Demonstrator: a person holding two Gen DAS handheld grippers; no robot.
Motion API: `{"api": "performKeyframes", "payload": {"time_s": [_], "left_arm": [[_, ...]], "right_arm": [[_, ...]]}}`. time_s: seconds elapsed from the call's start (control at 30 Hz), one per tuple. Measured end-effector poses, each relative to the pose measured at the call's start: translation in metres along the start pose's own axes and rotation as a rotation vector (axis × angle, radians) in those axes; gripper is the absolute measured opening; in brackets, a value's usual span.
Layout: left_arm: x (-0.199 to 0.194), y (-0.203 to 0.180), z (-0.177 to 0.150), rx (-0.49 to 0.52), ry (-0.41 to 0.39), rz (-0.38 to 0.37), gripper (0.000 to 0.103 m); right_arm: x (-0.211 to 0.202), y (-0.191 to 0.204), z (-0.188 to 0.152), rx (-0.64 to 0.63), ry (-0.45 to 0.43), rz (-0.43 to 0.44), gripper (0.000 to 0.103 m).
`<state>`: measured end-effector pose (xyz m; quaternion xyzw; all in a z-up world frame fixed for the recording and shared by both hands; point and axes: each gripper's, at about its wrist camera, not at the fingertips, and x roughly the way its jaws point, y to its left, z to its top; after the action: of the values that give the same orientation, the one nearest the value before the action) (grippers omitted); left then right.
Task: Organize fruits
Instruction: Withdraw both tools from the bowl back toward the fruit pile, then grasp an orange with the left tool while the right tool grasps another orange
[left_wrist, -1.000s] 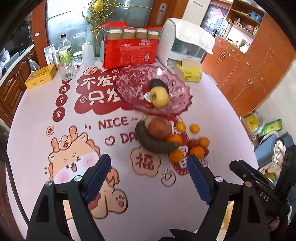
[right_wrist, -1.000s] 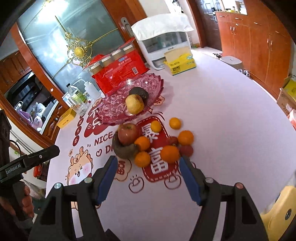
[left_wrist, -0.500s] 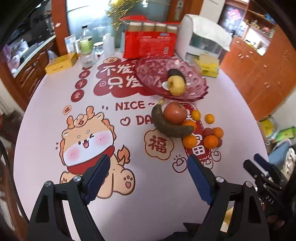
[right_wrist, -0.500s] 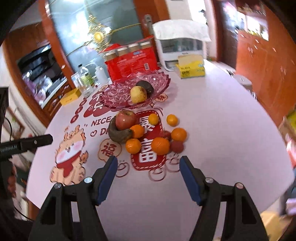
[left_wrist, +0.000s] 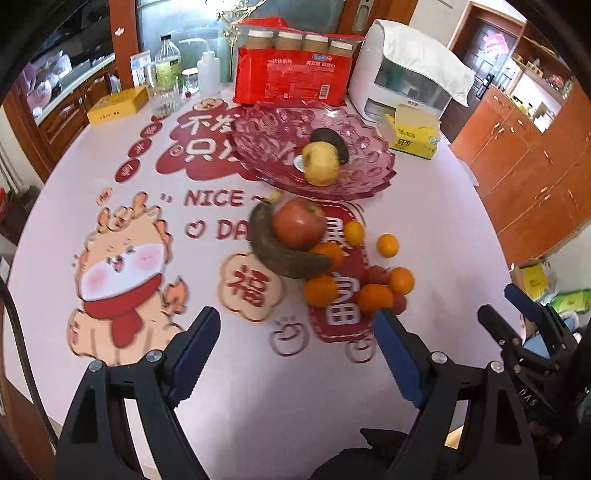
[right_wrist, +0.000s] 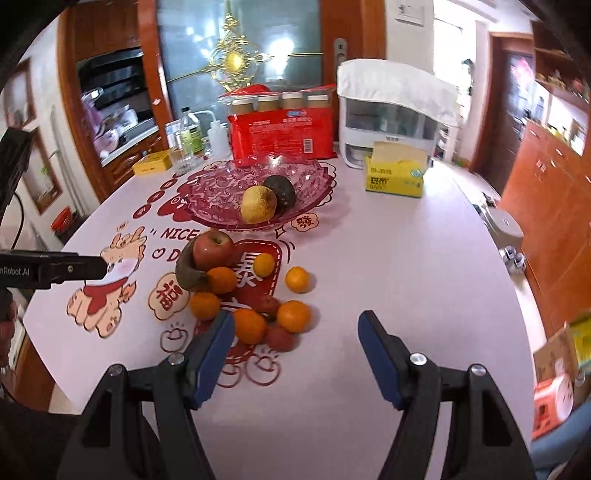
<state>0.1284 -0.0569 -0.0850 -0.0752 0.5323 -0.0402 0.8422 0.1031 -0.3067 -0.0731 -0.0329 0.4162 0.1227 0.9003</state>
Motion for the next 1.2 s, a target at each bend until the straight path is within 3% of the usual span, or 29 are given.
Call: {"api": "performKeyframes", "payload": {"time_s": [0.3,0.6,0.93,1.03,1.2], "left_arm": [[0.032,-0.045,-0.013,-0.076,0.046,-0.005,0.084],[0.066,-0.064,-0.001,-0.137,0.139,-0.007,0.084],[0.122,-0.063,0.005,-0.272,0.251,-0.094,0.069],[0.138,-0.061,0.005,-0.313,0.276,-0.129,0.068],[0.157,-0.061,0.002,-0.344,0.323,-0.137,0.058]], "right_arm": [[0.011,-0.020,0.008,-0.219,-0.011,0.085,0.070],[0.035,-0.022,0.006,-0.377,-0.013,0.159,0.070],[0.092,-0.033,-0.002,-0.302,0.085,0.308,0.068],[0.106,-0.039,-0.002,-0.234,0.106,0.373,0.060],[0.130,-0.041,-0.004,-0.191,0.157,0.407,0.046]]}}
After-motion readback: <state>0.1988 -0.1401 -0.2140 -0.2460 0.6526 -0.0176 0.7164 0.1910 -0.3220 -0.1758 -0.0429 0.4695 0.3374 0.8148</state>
